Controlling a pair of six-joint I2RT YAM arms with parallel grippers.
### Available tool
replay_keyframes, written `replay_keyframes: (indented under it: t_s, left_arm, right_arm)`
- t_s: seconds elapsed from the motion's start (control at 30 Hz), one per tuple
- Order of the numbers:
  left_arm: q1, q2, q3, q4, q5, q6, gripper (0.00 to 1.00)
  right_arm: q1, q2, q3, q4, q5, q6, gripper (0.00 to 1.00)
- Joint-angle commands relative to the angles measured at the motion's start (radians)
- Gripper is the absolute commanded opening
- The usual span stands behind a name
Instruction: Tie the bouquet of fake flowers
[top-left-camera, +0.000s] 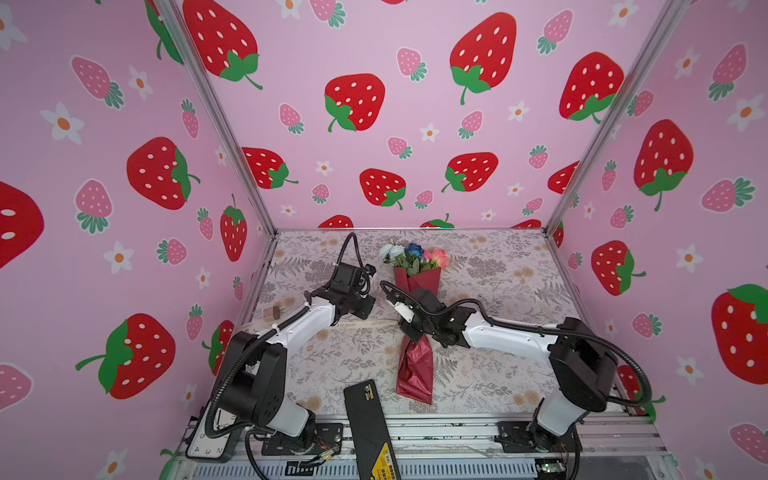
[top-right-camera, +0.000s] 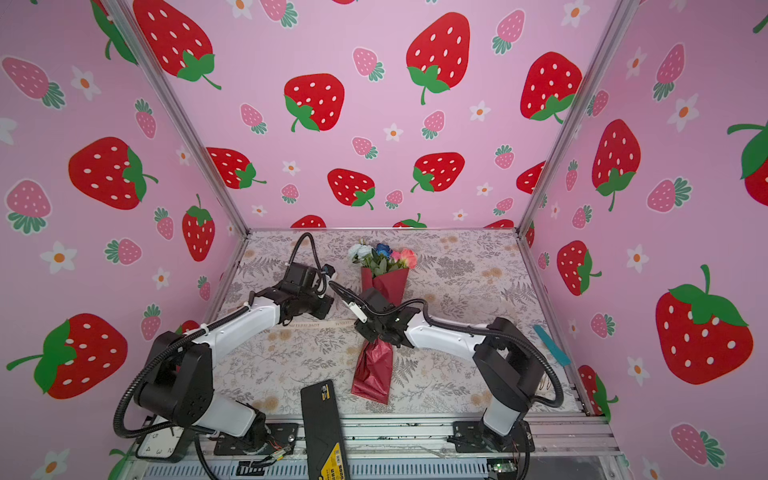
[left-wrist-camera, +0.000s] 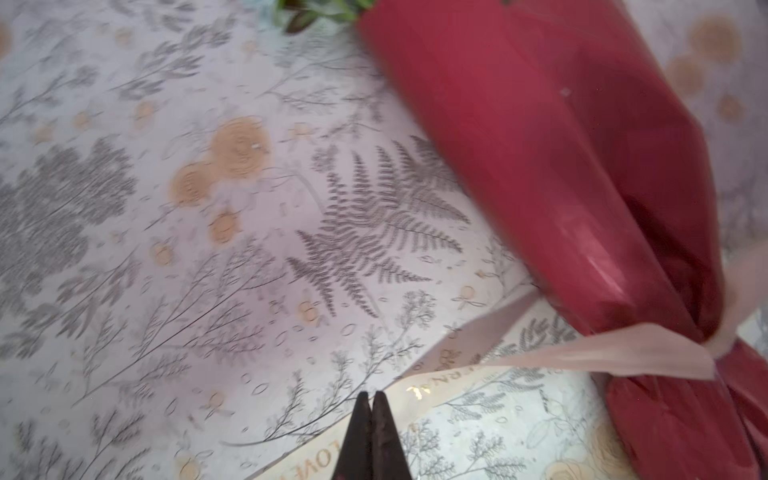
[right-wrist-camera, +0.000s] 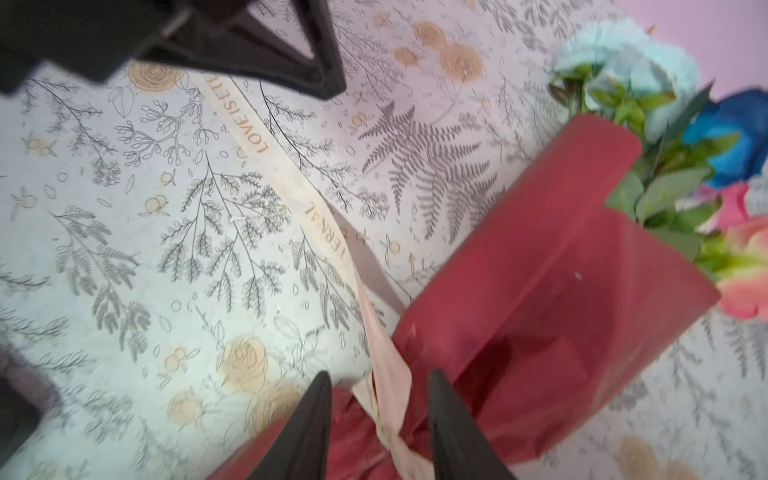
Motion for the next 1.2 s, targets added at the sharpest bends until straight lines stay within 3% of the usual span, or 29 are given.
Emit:
replay_keyframes:
  t_s: [0.0, 0.07, 0.2, 0.37, 0.47, 0.63, 0.83, 0.87, 1.03, 1.17]
  left_arm:
    - [0.084, -0.070, 0.015, 0.002, -0.049, -0.258, 0.22]
    - [0.143, -0.107, 0.004, -0.007, -0.072, -0.358, 0.29]
    - [0.246, -0.184, -0.034, -0.028, -0.103, -0.536, 0.54]
    - [0.312, -0.257, -0.055, -0.098, -0.192, -0.650, 0.82]
    - [0.320, -0.282, -0.045, -0.139, -0.231, -0.666, 0.85]
    - [0.322, -0.326, -0.043, -0.158, -0.266, -0.682, 0.90]
    - [0.325, -0.364, -0.046, -0.167, -0.270, -0.663, 0.99]
    - [0.325, -0.370, -0.049, -0.161, -0.264, -0.652, 0.99]
    - [0.325, -0.389, -0.072, -0.096, -0.176, -0.585, 0.97]
    - [0.324, -0.388, -0.087, -0.045, -0.089, -0.538, 0.94]
  right_arm:
    - [0.025, 0.094, 0.092, -0.084, 0.072, -0.149, 0.44]
    - [0.025, 0.148, 0.145, -0.123, 0.050, -0.178, 0.50]
    - [0.027, 0.233, 0.238, -0.184, 0.001, -0.227, 0.51]
    - [0.026, 0.321, 0.313, -0.215, -0.014, -0.263, 0.51]
    - [0.025, 0.371, 0.354, -0.255, -0.016, -0.285, 0.56]
    - [0.022, 0.454, 0.429, -0.291, -0.035, -0.306, 0.52]
    - [0.017, 0.469, 0.463, -0.310, -0.046, -0.292, 0.04]
    - [0.018, 0.454, 0.452, -0.297, -0.037, -0.284, 0.00]
    - [0.007, 0.310, 0.361, -0.166, 0.001, -0.218, 0.00]
    - [-0.037, 0.170, 0.274, -0.060, -0.079, -0.146, 0.00]
